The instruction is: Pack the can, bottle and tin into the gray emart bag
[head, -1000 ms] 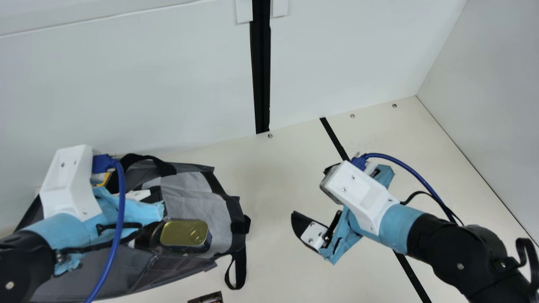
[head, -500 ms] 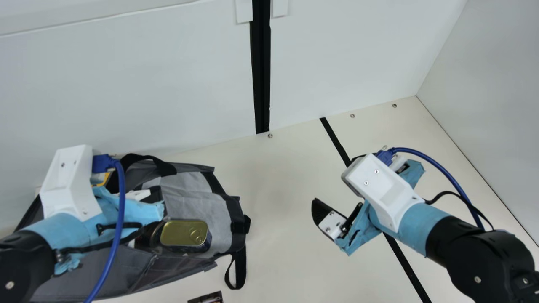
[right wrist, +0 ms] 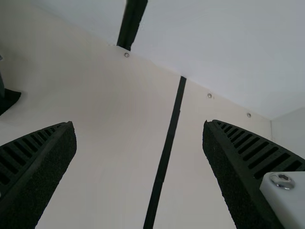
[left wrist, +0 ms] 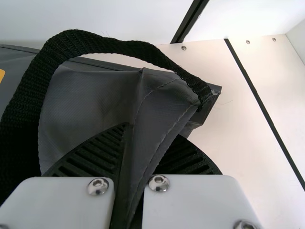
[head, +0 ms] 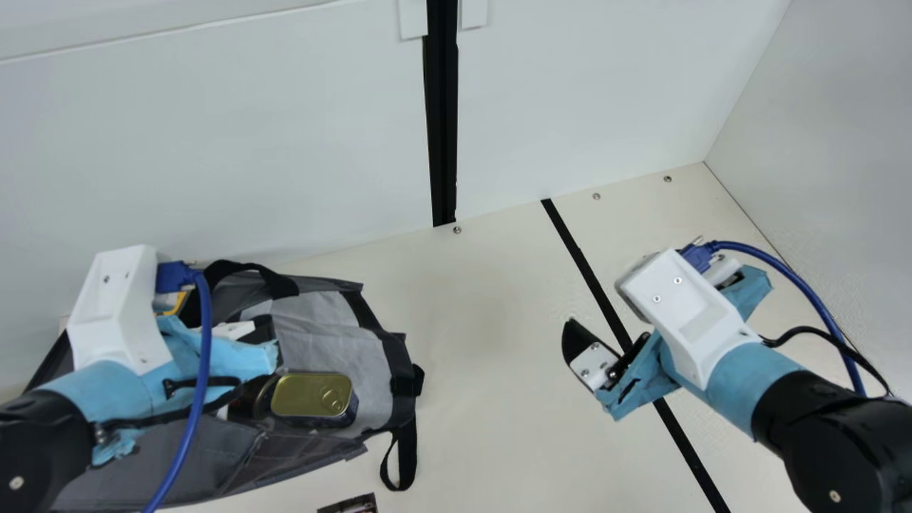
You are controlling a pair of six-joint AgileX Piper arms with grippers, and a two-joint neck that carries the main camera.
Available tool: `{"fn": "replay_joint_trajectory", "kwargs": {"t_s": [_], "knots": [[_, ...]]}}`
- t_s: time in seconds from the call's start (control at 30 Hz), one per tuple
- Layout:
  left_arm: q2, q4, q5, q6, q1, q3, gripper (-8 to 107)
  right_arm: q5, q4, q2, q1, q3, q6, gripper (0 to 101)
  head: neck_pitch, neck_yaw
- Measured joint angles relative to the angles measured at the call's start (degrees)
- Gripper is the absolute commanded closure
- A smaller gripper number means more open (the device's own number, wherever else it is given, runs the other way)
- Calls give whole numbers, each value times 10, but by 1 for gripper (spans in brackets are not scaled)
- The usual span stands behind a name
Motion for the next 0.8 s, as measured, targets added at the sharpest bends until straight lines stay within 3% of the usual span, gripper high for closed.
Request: {"fn": "replay_joint_trajectory", "kwargs": {"t_s": [0.33,0.8], "knots": [[0,0,0,0,0,0,89,33,-75,-15,-15,-29,74,10,0,0],[0,0,0,0,0,0,89,121,-157,-21,-22,-90,190,10,0,0]]}}
